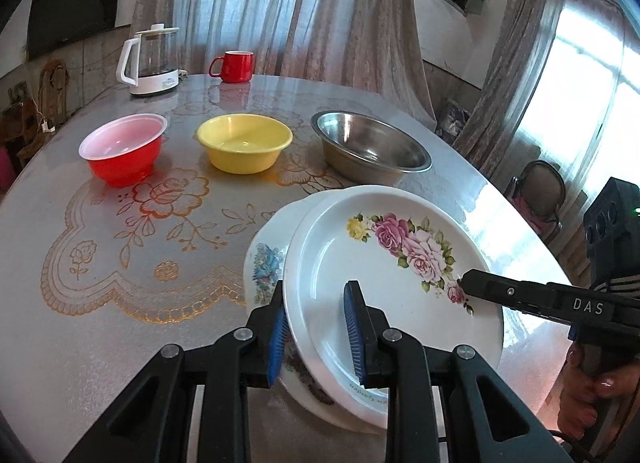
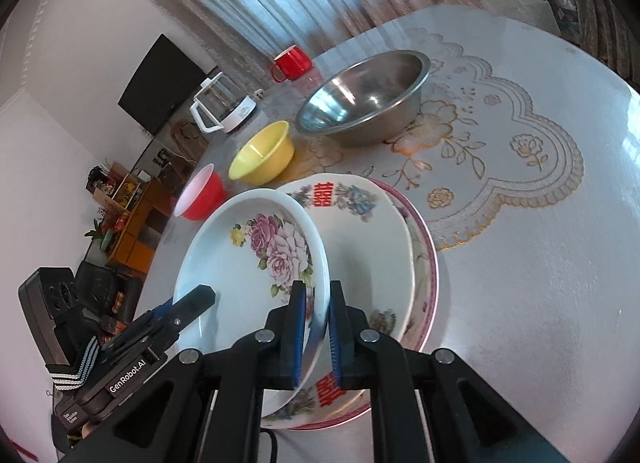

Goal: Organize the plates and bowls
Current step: 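Lower the pink-rose plate onto the red-character plate with both grippers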

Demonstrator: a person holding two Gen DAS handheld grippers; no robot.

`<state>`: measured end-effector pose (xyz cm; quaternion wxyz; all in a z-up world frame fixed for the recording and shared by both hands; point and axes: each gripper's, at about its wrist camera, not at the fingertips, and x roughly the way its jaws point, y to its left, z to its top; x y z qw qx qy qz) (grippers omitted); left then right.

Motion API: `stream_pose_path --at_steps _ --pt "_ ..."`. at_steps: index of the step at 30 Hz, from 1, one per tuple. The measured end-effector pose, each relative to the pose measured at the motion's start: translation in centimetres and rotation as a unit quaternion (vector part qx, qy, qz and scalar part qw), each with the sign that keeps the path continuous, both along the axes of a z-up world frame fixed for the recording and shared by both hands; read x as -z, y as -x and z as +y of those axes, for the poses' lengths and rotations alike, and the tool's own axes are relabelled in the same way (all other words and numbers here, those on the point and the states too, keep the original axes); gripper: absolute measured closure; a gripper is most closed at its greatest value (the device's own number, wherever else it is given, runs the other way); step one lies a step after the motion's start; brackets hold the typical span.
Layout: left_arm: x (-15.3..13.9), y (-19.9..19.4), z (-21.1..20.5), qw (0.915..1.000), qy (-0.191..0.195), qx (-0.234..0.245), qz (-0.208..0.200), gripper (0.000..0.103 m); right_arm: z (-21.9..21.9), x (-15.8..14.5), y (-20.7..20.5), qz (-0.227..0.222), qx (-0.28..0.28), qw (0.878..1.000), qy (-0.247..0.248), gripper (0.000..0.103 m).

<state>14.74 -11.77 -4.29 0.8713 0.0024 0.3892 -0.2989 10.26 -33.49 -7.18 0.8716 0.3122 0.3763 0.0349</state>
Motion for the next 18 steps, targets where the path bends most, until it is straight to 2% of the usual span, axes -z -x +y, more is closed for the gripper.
stream_pose_path --at_steps 9,18 --pt "0.8 -0.6 -0.7 0.9999 -0.014 0.005 0.008 0.077 -0.5 0.6 0.0 0.016 0.003 1.000 0.001 0.091" --pt "1.0 -1.5 -2.2 0.9988 -0.049 -0.007 -0.001 0.075 -0.4 0.5 -1.9 0.042 0.004 0.998 0.041 0.090"
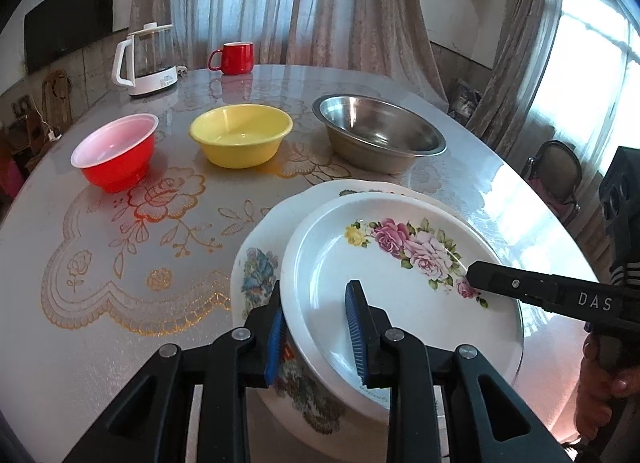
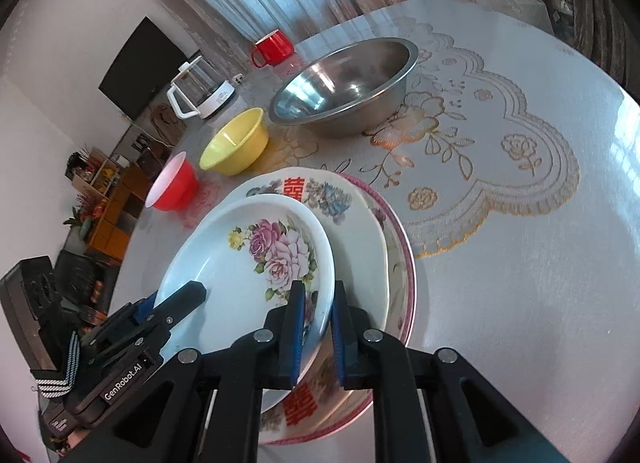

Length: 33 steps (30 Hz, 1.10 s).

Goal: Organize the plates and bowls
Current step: 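Lower the pink-rose plate onto the red-character plate with both grippers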

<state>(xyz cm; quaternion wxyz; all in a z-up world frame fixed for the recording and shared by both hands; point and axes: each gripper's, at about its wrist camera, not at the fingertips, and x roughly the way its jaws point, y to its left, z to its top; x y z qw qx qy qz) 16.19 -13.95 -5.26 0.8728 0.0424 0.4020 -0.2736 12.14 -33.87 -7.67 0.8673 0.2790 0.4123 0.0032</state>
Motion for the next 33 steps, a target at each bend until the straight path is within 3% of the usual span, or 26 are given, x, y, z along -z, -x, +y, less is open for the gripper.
stream_pose_path --at_steps 9,19,24,28,33 --pt "0.1 -0.1 -0.3 1.0000 -0.004 0.000 -0.002 0.072 0.2 -0.3 -0.5 0.006 -0.002 1.000 0.021 0.090" --pt "0.2 -0.1 -0.5 0.9999 0.002 -0.006 0.013 0.071 1.7 -1.4 -1.1 0.023 -0.023 0.993 0.113 0.085" --pt "0.6 -0.2 -0.8 0.9996 0.005 -0.002 0.027 0.072 1.3 -1.5 -0.8 0.019 -0.015 0.994 0.108 0.082" --pt "1.2 -0.2 -1.2 0.9995 -0.012 0.002 0.029 0.081 0.8 -1.8 -0.3 0.014 -0.005 0.995 0.100 0.080" --pt "1.3 -0.2 -1.2 0.9995 -0.013 0.002 0.029 0.082 0.4 -2.0 0.5 0.011 -0.008 0.996 0.092 0.079"
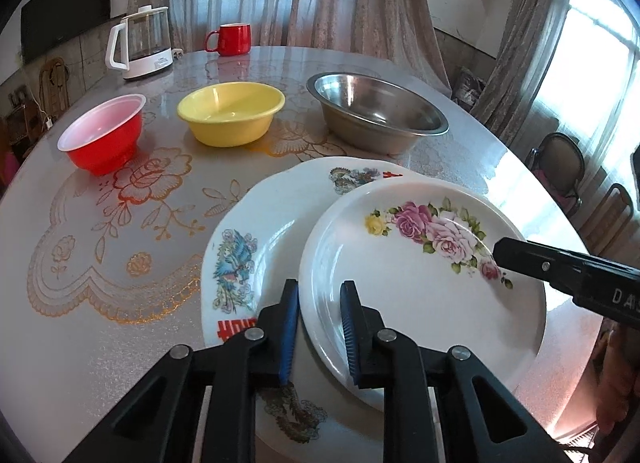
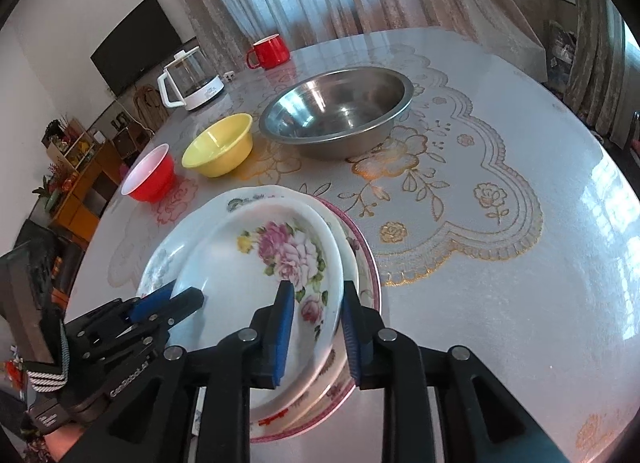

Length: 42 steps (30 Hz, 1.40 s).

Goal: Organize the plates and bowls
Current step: 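Lower the pink-rose plate onto the red-character plate with both grippers, then open both grippers and release the pink-rose plate on the stack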

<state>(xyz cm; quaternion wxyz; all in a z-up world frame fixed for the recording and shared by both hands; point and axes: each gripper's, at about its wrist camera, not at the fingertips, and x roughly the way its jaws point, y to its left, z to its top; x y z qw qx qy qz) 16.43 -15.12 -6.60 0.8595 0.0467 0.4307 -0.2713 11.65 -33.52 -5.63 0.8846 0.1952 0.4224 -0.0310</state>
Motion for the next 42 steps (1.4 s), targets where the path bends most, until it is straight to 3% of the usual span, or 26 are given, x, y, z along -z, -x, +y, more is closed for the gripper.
stream_pose_path --at_steps 10,14,18,23,25,29,34,36,38,42 --pt "-0.9 -0.1 1.2 0.9999 0.004 -0.014 -0.001 0.082 1.8 0.1 -1.6 -0.004 -0.017 0.997 0.078 0.079" --pt "-1.5 0.3 2.0 0.9997 0.013 -0.021 -0.008 0.081 2.2 0.1 -1.7 -0.002 -0.042 0.996 0.083 0.068" --pt "-2.7 0.9 2.8 0.9989 0.024 -0.023 -0.033 0.079 2.8 -0.5 -0.8 -0.012 -0.044 0.993 0.110 0.068" --pt "-3.3 1.2 3.4 0.9972 0.002 -0.029 -0.069 0.066 2.8 -0.3 0.0 -0.010 -0.054 0.996 0.063 0.068" --pt "-3.0 1.0 3.5 0.9976 -0.002 -0.028 -0.063 0.065 3.0 0.0 0.0 -0.009 -0.057 0.998 0.041 0.067" --pt "-2.3 1.2 3.2 0.9979 -0.007 -0.023 -0.060 0.065 3.7 -0.1 0.0 -0.012 -0.053 0.997 0.061 0.067" --pt "-2.2 1.6 2.6 0.9985 -0.007 -0.003 -0.055 0.065 3.3 -0.1 0.1 -0.013 -0.049 0.998 0.036 0.067" --pt "-2.3 1.7 2.4 0.9988 -0.003 0.003 -0.049 0.052 3.1 -0.2 0.4 -0.016 -0.045 0.999 0.019 0.067" --pt "-2.5 1.7 2.4 0.9990 0.007 0.002 -0.044 0.028 2.9 -0.4 0.6 -0.022 -0.040 0.999 0.010 0.067" --pt "-3.3 1.4 2.7 0.9991 0.023 -0.006 -0.036 0.024 2.0 -1.1 1.2 -0.040 -0.019 0.999 -0.008 0.066"
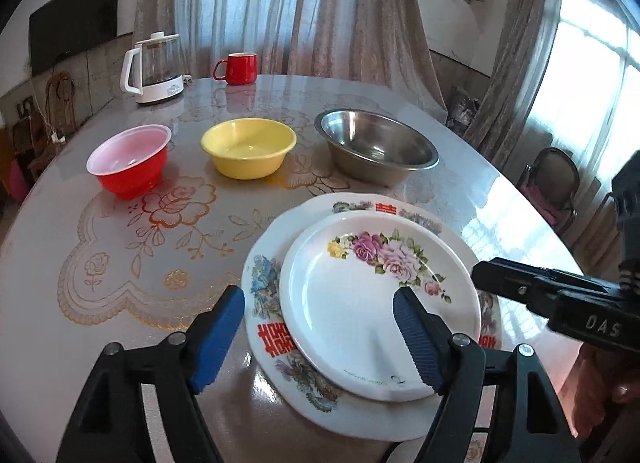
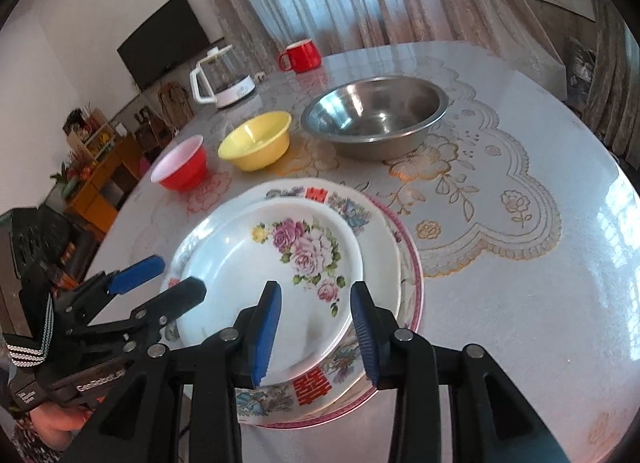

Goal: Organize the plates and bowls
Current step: 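Open both grippers and release the pink-rose plate on the stack, then move both grippers to the rim of the steel bowl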

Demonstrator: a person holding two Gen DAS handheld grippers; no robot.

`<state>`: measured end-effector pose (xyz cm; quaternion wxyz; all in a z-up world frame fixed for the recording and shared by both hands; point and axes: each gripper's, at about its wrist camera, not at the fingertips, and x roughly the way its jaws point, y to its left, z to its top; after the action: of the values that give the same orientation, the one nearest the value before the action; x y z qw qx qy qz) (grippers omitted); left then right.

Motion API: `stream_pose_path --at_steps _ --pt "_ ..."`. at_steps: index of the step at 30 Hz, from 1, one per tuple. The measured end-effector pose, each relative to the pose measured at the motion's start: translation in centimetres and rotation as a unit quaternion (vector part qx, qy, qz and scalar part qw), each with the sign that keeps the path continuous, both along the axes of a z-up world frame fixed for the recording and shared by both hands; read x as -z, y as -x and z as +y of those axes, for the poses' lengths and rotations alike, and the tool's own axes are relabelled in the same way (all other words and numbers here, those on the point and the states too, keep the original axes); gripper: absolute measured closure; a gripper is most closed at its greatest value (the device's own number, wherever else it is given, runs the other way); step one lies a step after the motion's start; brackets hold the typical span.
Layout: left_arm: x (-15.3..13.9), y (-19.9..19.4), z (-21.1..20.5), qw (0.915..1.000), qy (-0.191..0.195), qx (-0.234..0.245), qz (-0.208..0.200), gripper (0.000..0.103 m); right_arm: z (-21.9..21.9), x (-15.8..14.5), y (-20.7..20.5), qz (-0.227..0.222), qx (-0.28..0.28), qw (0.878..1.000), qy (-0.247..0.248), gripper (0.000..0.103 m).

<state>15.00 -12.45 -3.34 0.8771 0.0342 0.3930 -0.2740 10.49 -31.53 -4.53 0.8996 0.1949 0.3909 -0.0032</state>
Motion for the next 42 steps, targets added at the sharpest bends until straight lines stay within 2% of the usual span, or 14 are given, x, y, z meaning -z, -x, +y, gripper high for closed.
stream_pose_path --at_steps 2,4,10,14,19,23,25,26,31,38,42 --pt "-0.3 -0.2 0.0 0.9999 -0.007 -0.008 0.000 0.015 -0.7 -0.2 0.2 -0.009 0.012 1.000 -0.019 0.062" --pt "-0.5 -0.4 0.0 0.9998 -0.012 -0.017 -0.001 0.011 -1.5 -0.5 0.3 -0.016 0.023 0.999 -0.036 0.061" --pt "-1.0 -1.3 -0.1 0.9995 -0.010 -0.026 0.015 0.007 -3.8 -0.7 -0.1 -0.013 0.061 0.997 -0.037 0.060" --pt "-1.6 -1.7 -0.4 0.9995 -0.009 -0.029 0.011 0.004 -5.2 -0.5 -0.9 -0.006 0.072 0.997 -0.023 0.050" --pt "-2.0 -2.2 -0.7 0.9994 -0.013 -0.031 0.006 0.003 -7.4 0.0 -2.8 0.002 0.074 0.997 -0.015 0.050" --pt "-1.7 -2.9 -0.6 0.9991 -0.012 -0.039 0.013 0.003 -9.8 0.3 -4.4 0.011 0.081 0.996 -0.032 0.050" --pt "-1.3 -3.4 -0.4 0.9987 -0.006 -0.045 0.024 0.003 -10.7 0.2 -5.3 0.009 0.084 0.996 -0.032 0.044" --pt "-1.2 -3.5 -0.3 0.9985 -0.004 -0.047 0.029 0.003 -11.1 0.2 -5.8 0.008 0.086 0.996 -0.029 0.037" --pt "-0.9 -4.4 0.0 0.9970 0.024 -0.049 0.055 0.003 -12.7 -0.4 -8.7 -0.002 0.091 0.996 -0.023 0.037" --pt "-1.5 -5.5 -0.8 0.9971 0.026 -0.044 0.055 0.003 -14.4 0.8 -14.7 0.022 0.104 0.993 -0.052 0.037" --pt "-1.8 -6.2 -1.0 0.9975 0.022 -0.042 0.053 0.003 -14.8 2.6 -16.8 0.036 0.110 0.989 -0.092 0.037"
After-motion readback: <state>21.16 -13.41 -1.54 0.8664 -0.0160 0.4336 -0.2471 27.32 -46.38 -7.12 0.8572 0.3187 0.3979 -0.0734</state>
